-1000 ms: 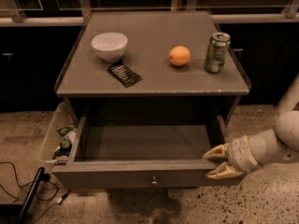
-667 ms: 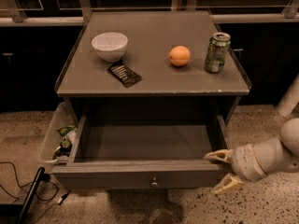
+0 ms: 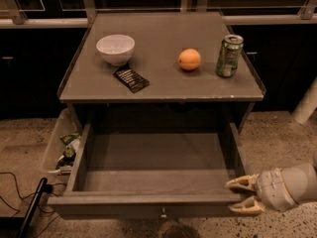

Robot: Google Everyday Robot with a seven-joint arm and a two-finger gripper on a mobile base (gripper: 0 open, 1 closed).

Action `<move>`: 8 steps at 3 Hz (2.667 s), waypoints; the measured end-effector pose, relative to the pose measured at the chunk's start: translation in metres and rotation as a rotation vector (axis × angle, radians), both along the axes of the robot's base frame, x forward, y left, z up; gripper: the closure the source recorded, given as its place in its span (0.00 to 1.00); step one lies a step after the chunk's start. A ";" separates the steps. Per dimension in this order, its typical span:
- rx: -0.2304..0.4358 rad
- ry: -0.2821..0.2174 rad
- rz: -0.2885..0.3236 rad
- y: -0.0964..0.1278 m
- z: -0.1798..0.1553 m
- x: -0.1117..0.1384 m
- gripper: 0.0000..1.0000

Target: Open top drawer

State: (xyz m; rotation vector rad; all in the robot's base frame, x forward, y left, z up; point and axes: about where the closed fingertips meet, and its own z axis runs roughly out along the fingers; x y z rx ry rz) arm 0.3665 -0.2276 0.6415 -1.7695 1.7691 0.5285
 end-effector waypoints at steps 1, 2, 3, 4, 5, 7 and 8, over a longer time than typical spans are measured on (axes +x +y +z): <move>-0.004 0.001 -0.007 -0.005 0.001 -0.017 0.81; -0.004 0.001 -0.007 -0.005 0.001 -0.017 0.58; -0.004 0.001 -0.007 -0.005 0.001 -0.017 0.35; -0.004 0.001 -0.007 -0.005 0.001 -0.017 0.11; -0.004 0.001 -0.007 -0.004 0.001 -0.017 0.00; -0.036 -0.062 0.024 0.009 0.036 0.003 0.00; -0.091 -0.155 0.061 0.020 0.094 0.029 0.00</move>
Offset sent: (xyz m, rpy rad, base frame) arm -0.0176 -0.0059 0.0012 -0.0037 0.0006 -0.0071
